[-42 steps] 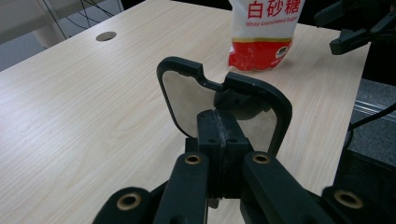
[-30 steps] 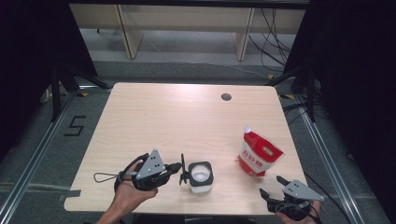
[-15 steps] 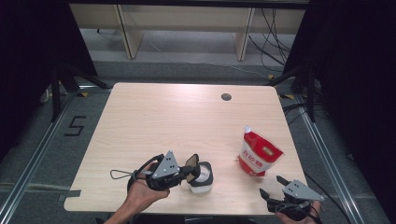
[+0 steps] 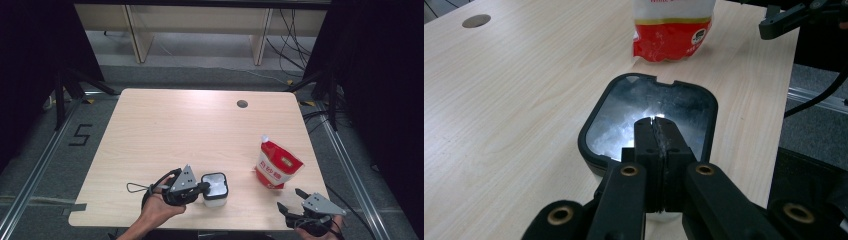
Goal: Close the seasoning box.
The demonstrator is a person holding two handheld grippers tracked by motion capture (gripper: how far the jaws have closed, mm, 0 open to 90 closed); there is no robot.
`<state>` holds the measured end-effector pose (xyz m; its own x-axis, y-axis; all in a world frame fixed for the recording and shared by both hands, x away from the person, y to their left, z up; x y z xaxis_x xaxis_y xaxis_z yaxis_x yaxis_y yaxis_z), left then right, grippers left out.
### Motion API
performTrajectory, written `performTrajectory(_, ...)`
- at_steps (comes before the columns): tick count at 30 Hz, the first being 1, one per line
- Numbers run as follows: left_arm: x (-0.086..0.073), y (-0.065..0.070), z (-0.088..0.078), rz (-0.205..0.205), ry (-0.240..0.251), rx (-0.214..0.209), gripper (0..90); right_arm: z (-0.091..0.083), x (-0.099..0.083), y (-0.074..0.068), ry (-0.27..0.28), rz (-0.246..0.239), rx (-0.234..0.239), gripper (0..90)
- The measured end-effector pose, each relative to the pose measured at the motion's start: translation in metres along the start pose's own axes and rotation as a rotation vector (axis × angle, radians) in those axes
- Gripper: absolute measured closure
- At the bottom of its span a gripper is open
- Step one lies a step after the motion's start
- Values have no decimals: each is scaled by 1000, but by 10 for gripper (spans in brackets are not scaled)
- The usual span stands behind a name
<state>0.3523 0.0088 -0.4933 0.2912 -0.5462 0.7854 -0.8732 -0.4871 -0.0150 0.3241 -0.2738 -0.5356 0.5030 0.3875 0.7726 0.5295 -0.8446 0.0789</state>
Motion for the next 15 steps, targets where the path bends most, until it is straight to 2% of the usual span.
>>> performTrajectory(6, 0, -1, -1, 8, -5, 2, 866, 0, 0, -1, 1, 6, 0, 236)
performTrajectory(7, 0, 0, -1, -11, 2, -7, 859, 0, 0, -1, 1, 6, 0, 236)
performTrajectory(8, 0, 0, -1, -11, 2, -7, 850, 0, 0, -1, 1, 6, 0, 236)
performTrajectory(9, 1, 0, -2, 1, 4, -6, 850, 0, 0, -1, 0, 4, -1, 236)
performTrajectory(11, 2, 1, -5, -18, 16, -18, 807, 0, 0, -2, -2, 15, 1, 236)
performTrajectory(13, 3, 0, -6, -11, 29, -15, 788, 0, 0, 0, 4, -2, -2, 236)
performTrajectory(14, 3, 0, -7, -30, 32, -16, 765, 0, 0, -2, -2, 20, -1, 236)
performTrajectory(15, 4, -2, -10, -32, 54, -22, 712, 0, 0, -1, 1, 5, -2, 235)
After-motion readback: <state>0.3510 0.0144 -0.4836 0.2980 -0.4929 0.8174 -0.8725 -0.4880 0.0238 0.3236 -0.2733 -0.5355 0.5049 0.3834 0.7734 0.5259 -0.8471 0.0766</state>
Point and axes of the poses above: each handheld gripper's, and its own axes: z roughly forward along the jaws, x roughly out of its top, y roughly to its right, the point moved 9 cm from there along z, roughly forward along the jaws, and after that the axes turned 6 degrees about -y, right-handed, at the moved point
